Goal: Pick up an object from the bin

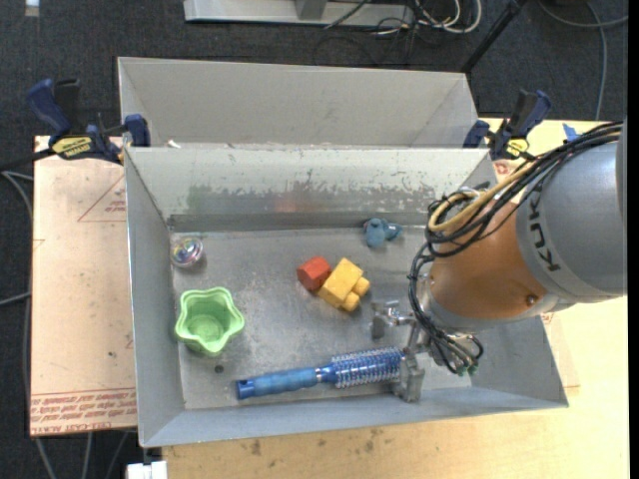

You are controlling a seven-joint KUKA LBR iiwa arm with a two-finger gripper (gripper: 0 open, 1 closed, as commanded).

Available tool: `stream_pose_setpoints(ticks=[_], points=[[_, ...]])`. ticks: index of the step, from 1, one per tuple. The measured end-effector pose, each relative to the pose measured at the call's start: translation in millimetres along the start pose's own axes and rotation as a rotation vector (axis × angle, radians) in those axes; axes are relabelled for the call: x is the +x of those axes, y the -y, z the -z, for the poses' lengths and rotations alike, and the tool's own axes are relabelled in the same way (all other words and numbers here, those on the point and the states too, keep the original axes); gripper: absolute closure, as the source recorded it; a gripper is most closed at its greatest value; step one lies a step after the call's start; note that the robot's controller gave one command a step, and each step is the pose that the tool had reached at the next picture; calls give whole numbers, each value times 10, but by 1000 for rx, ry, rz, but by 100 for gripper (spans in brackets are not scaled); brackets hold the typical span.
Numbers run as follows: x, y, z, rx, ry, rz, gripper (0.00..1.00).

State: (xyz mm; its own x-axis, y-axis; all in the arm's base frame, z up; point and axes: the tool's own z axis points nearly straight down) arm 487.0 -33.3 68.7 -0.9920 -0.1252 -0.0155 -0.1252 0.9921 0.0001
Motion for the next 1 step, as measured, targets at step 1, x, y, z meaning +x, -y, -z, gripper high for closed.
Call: stream_pose_setpoints(ticks=[1], points=[[-111,-791,324,-5,-10,3,0]])
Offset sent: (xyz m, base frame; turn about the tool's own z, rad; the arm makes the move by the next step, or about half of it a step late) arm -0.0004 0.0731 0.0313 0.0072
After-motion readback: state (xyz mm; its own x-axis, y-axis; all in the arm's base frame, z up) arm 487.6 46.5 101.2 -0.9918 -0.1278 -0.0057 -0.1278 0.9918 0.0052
